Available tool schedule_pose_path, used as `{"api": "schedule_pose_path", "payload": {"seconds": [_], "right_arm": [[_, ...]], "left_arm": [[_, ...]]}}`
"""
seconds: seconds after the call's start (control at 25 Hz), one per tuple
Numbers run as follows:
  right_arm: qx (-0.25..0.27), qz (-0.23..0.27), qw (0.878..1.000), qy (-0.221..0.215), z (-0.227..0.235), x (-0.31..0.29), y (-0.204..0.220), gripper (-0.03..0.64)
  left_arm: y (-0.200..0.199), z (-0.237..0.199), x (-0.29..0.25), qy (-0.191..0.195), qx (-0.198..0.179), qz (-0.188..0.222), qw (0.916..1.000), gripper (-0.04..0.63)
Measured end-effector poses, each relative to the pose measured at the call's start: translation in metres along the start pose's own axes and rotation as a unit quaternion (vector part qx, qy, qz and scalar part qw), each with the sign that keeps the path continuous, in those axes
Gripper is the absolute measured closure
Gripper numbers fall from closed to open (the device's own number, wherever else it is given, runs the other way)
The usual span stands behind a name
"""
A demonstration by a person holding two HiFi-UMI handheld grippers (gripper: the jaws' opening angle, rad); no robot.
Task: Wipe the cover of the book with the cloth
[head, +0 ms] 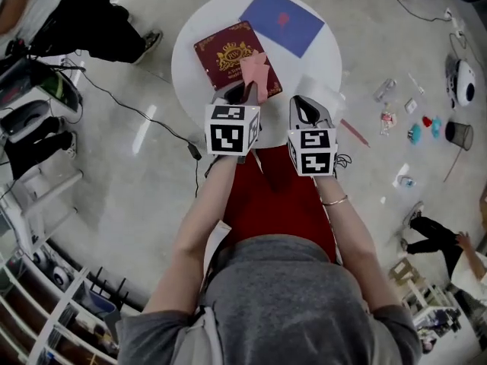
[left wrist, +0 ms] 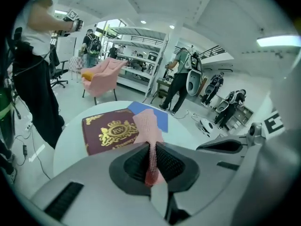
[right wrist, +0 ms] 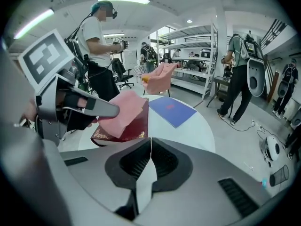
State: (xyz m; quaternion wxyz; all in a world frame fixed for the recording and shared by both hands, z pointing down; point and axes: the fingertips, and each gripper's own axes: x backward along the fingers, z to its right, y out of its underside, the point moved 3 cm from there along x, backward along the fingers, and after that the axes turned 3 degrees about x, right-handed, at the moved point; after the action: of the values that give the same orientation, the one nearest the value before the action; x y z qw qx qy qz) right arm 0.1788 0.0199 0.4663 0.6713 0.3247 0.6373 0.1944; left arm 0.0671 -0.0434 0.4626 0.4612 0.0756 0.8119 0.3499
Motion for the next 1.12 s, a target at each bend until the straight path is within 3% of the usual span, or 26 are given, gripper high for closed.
{"api": "schedule_pose_path", "payload": {"seconds": [0.2,0.4,0.8,1.12], "right_arm": [[-0.003,0.001,1.000,-0.004,0.010,0.007,0.007,0.588],[0.000,-0.005,1.000,-0.010,0.009,0.006,0.009,0.588],[0.026,-0.012,0.999,-0.028,-0.010,-0.006,0.003,0.588],[0.060,-0.022,0.997,-0.044,-0.033,-0.028,-0.007,0.588]], "left_arm": [[0.000,0.038,-0.023,0.027,-0.015,-0.010,0.9995,0.560],[0.015,0.042,-0.043,0.030,-0.020,-0.033,0.9988,0.560],[0.037,0.014,-0.028,0.007,0.001,-0.040,0.9992,0.560],[0.055,-0.039,0.010,-0.032,0.052,-0.035,0.9975,0.560]]}}
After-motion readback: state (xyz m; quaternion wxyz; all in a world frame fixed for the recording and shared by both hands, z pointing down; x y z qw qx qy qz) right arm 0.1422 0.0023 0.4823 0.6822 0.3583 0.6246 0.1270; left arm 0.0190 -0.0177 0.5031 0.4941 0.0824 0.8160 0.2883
